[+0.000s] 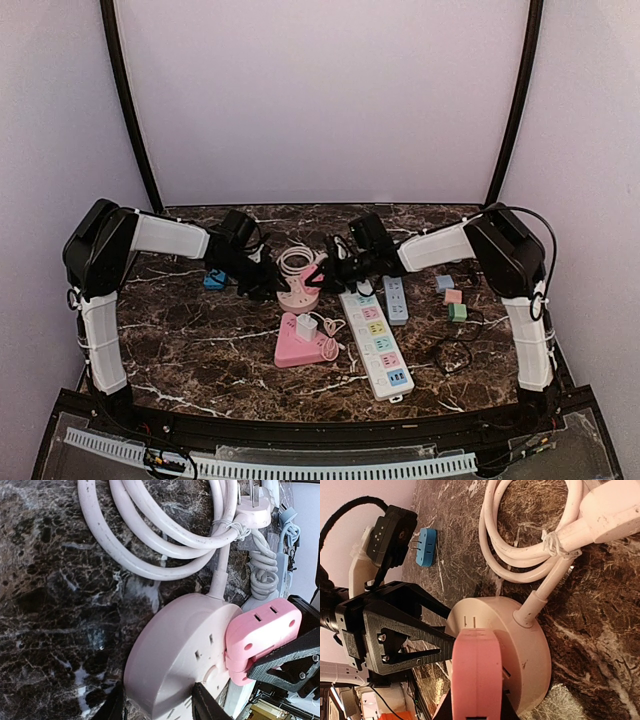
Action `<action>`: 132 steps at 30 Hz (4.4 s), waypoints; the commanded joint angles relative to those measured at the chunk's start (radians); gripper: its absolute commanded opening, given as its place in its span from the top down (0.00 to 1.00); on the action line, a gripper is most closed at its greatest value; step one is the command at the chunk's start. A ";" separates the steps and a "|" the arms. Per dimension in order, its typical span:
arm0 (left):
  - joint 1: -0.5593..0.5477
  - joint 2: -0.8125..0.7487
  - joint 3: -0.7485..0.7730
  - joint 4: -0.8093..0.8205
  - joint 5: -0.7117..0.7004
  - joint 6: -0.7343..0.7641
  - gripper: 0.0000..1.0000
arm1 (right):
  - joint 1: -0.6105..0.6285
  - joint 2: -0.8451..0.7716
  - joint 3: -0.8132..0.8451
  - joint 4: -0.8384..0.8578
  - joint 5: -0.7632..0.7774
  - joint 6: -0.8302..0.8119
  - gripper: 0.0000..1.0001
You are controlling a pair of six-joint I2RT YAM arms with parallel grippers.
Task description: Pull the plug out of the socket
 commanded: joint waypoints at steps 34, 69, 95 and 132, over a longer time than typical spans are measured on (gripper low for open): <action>-0.027 0.026 0.069 -0.166 -0.115 0.044 0.58 | -0.046 -0.129 -0.013 0.048 -0.050 -0.052 0.94; -0.027 -0.197 0.085 -0.209 -0.109 0.073 0.51 | -0.357 0.076 0.533 -0.765 0.988 -0.668 0.87; -0.027 -0.214 0.049 -0.180 -0.096 0.054 0.50 | -0.407 0.130 0.549 -0.767 0.910 -0.676 0.71; -0.118 -0.286 -0.126 -0.217 -0.077 0.071 0.51 | -0.010 -0.396 0.035 -0.563 0.425 -0.591 0.40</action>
